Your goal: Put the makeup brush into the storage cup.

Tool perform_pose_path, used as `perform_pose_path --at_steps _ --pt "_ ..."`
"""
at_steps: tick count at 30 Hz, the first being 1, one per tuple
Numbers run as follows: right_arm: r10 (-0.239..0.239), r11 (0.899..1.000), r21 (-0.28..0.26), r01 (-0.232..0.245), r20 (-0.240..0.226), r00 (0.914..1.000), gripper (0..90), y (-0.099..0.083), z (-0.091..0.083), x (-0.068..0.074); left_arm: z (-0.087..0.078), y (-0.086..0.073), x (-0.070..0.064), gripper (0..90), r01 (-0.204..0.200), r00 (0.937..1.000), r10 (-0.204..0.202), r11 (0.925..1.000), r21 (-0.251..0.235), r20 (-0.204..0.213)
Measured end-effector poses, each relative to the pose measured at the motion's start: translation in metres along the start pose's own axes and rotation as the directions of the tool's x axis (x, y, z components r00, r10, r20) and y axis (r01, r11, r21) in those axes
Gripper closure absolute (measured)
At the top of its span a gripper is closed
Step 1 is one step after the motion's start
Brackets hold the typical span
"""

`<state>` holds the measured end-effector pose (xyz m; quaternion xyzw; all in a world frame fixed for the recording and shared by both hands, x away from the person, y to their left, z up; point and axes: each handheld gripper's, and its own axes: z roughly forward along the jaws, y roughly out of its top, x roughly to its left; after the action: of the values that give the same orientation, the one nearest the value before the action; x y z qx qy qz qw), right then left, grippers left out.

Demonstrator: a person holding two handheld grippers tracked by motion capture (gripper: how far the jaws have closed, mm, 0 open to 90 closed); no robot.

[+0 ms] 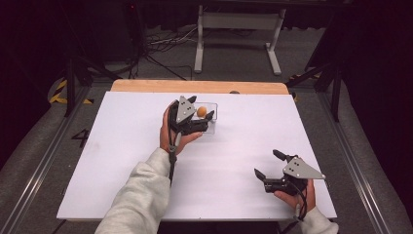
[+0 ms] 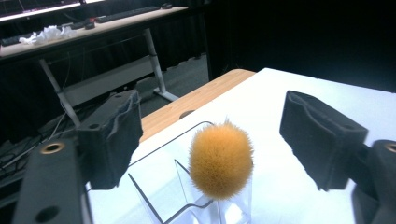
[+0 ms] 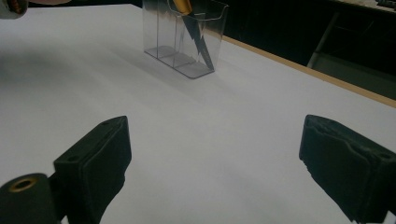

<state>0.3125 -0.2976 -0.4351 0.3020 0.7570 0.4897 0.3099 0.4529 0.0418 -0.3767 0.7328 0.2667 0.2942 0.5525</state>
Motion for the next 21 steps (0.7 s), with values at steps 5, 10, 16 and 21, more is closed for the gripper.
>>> perform_pose_path --at_steps 5,10,16,21 --pt "-0.005 1.0 0.003 0.005 -0.002 1.0 10.1 0.0 0.001 0.001 -0.005 0.001 0.0 14.4 -0.022 0.9998 0.022 0.9998 0.0 0.003" --pt "-0.016 1.0 0.001 0.016 -0.002 0.9999 10.1 0.001 0.001 0.003 -0.009 0.001 -0.001 7.5 -0.005 0.9999 0.005 1.0 -0.003 0.012" --pt "-0.02 1.0 0.006 0.02 -0.003 0.9998 10.1 0.002 0.002 0.005 -0.015 0.003 0.0 3.2 -0.018 0.9994 0.018 0.9998 -0.012 0.029" --pt "-0.025 1.0 0.007 0.025 -0.002 0.9997 10.1 0.002 0.002 0.006 -0.022 0.001 0.001 1.9 -0.032 0.9985 0.032 0.9995 -0.009 0.044"
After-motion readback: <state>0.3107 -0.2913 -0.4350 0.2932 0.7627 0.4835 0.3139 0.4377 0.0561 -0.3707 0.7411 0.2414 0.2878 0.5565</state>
